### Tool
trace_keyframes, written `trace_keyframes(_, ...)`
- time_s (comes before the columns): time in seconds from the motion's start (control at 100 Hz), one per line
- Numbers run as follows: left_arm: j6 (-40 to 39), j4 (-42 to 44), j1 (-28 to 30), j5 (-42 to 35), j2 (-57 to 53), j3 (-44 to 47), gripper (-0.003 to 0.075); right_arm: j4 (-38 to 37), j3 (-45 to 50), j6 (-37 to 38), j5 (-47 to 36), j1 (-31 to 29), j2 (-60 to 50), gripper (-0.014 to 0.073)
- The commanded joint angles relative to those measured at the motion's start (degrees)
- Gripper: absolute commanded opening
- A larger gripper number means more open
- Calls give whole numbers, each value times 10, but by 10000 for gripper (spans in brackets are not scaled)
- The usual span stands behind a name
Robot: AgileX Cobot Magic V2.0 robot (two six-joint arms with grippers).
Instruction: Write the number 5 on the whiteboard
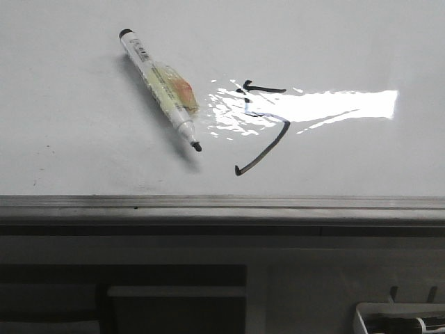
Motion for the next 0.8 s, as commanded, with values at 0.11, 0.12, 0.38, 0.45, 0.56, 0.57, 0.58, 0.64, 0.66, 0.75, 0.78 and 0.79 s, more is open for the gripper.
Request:
trace_keyframes(0.11, 1, 5, 148, -43, -104, 53, -20, -21, -11, 1, -36, -3, 7, -41)
trace_keyframes(0.12, 1, 3, 153, -42, -108, 57, -20, -21, -11, 1, -36, -3, 7, -41)
trace_keyframes(0.38, 32, -41, 280, 54, -171, 93, -20, -21, -11, 1, -37, -3, 7, -41)
trace_keyframes(0.45, 36, -41, 291, 91, -173, 93, -20, -21, -11, 1, -37, -3, 7, -41)
trace_keyframes(0.56, 38, -40, 296, 102, -173, 93, -20, -21, -11, 1, -37, -3, 7, -41)
trace_keyframes(0.57, 38, -40, 296, 102, -173, 93, -20, -21, -11, 1, -37, -3, 7, -41)
trace_keyframes(0.58, 38, -40, 296, 102, -173, 93, -20, -21, -11, 1, -37, -3, 7, -41)
trace_keyframes(0.64, 38, -41, 296, 102, -173, 93, -20, -21, -11, 1, -37, -3, 7, -41)
trace_keyframes(0.66, 38, -41, 296, 102, -173, 93, -20, -21, -11, 1, -37, -3, 7, -41)
trace_keyframes(0.75, 38, -41, 296, 102, -173, 93, -20, -21, -11, 1, -37, -3, 7, -41)
trace_keyframes(0.78, 38, -41, 296, 102, -173, 93, -20, -21, -11, 1, -37, -3, 7, -41)
trace_keyframes(0.79, 38, -41, 296, 102, -173, 93, -20, -21, -11, 1, -37, -3, 7, -41)
